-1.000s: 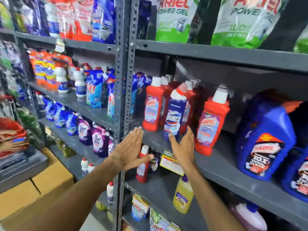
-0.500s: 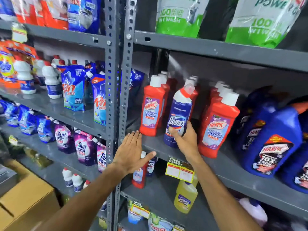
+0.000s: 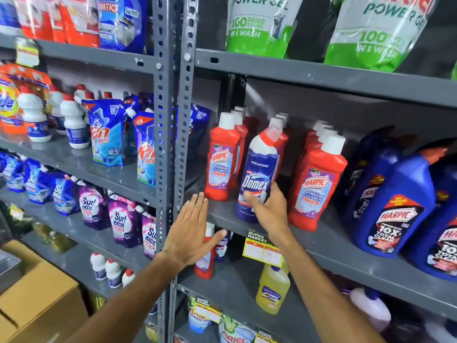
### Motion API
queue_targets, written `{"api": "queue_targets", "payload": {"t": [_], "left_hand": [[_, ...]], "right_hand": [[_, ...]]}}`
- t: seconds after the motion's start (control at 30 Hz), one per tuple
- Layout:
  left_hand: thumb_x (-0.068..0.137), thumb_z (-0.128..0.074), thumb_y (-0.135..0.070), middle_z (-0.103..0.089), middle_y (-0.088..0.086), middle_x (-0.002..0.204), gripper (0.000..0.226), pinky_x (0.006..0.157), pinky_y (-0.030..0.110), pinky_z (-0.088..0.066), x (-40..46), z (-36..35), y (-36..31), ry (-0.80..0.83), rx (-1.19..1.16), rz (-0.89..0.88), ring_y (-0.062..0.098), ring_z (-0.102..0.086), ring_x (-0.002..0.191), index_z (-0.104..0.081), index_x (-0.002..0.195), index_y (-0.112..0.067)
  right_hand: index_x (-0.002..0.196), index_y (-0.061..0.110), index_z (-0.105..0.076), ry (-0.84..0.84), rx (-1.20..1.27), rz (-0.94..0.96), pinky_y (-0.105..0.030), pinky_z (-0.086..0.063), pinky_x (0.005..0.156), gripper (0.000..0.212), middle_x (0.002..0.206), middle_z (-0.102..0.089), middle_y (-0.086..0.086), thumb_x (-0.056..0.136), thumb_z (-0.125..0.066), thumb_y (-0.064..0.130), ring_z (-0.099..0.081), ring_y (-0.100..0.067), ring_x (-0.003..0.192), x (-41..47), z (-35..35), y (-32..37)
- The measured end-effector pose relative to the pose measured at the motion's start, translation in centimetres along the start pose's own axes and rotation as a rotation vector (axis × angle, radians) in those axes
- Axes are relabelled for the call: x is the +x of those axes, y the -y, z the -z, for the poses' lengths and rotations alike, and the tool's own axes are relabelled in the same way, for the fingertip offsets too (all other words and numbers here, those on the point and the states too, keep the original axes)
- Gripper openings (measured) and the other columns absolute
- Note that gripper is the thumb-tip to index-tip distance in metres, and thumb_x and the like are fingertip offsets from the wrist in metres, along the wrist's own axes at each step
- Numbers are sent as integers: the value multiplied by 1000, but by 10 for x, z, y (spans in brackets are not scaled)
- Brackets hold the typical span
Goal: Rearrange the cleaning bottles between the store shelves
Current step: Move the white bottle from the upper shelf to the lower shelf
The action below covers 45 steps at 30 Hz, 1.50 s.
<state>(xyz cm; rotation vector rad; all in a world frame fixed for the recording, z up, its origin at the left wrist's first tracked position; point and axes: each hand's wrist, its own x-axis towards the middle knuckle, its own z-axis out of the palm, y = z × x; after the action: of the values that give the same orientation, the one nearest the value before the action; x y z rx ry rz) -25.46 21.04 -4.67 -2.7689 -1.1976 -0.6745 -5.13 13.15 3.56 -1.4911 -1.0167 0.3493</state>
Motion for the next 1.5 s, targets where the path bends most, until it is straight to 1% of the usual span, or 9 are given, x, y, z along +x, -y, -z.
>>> {"api": "queue_targets", "payload": {"t": [0.2, 0.33, 0.57, 0.87, 0.93, 1.03, 1.23, 1.37, 1.5], "left_hand": [[101, -36, -75, 0, 15, 176, 102, 134, 47, -10, -55, -15, 0, -38, -80, -51, 26, 1, 165, -9, 166, -1], [102, -37, -75, 6, 14, 175, 103, 134, 44, -5, -78, -25, 10, 20, -61, 5, 26, 3, 164, -2, 166, -2], [98, -24, -82, 10, 12, 174, 107, 133, 40, 3, -112, -52, 25, 104, -88, 82, 24, 11, 163, -1, 166, -3], [92, -13, -84, 12, 13, 174, 111, 132, 37, 9, -140, -144, 37, 264, -142, 165, 25, 12, 162, 1, 166, -2], [94, -17, -81, 9, 16, 175, 109, 134, 41, 3, -141, -167, 40, 307, -161, 180, 28, 7, 164, -1, 166, 0], [102, -33, -73, 7, 18, 175, 103, 126, 31, 14, -137, -200, 40, 333, -187, 191, 30, 2, 164, -3, 165, 1], [103, -36, -70, 11, 21, 175, 103, 131, 38, 7, -120, -253, 37, 412, -198, 191, 30, 7, 164, 3, 164, 4], [103, -30, -71, 9, 25, 175, 104, 133, 43, 2, -113, -279, 30, 433, -141, 221, 34, 5, 164, 4, 164, 6], [99, -16, -78, 9, 25, 175, 107, 134, 45, 1, -112, -298, 25, 463, -54, 287, 34, 7, 164, 6, 163, 5]], "right_hand": [[129, 23, -64, 20, 33, 86, -27, -61, 90, 53, 117, -78, 11, 83, -90, 27, -75, -1, 103, -34, -13, 5], [126, 23, -65, 63, 37, 135, -6, -52, 77, 52, 112, -76, 19, 81, -91, 27, -72, 10, 98, -59, -24, 3], [110, 51, -61, 170, 5, 95, -42, -64, 87, 46, 108, -81, 8, 73, -86, 40, -78, -11, 97, -101, -48, -29], [119, 36, -62, 183, -37, -70, -28, -59, 85, 51, 112, -79, 10, 78, -91, 29, -75, -4, 99, -148, -76, -147], [112, 38, -61, 158, -60, -101, -18, -56, 79, 49, 104, -79, 14, 80, -93, 20, -74, 4, 91, -151, -79, -176], [118, 30, -59, 101, -66, -135, -13, -52, 78, 52, 105, -78, 6, 82, -91, 12, -72, 1, 88, -149, -82, -213], [121, 33, -59, 27, -52, -172, -41, -59, 89, 47, 112, -77, -1, 85, -87, 25, -75, -21, 99, -128, -85, -280], [114, 52, -55, -45, -88, -165, -49, -59, 92, 46, 112, -76, 3, 82, -84, 38, -74, -18, 100, -122, -84, -317], [123, 42, -53, -85, -66, -162, -48, -59, 96, 49, 121, -74, -4, 84, -82, 45, -74, -25, 108, -115, -84, -338]]}}
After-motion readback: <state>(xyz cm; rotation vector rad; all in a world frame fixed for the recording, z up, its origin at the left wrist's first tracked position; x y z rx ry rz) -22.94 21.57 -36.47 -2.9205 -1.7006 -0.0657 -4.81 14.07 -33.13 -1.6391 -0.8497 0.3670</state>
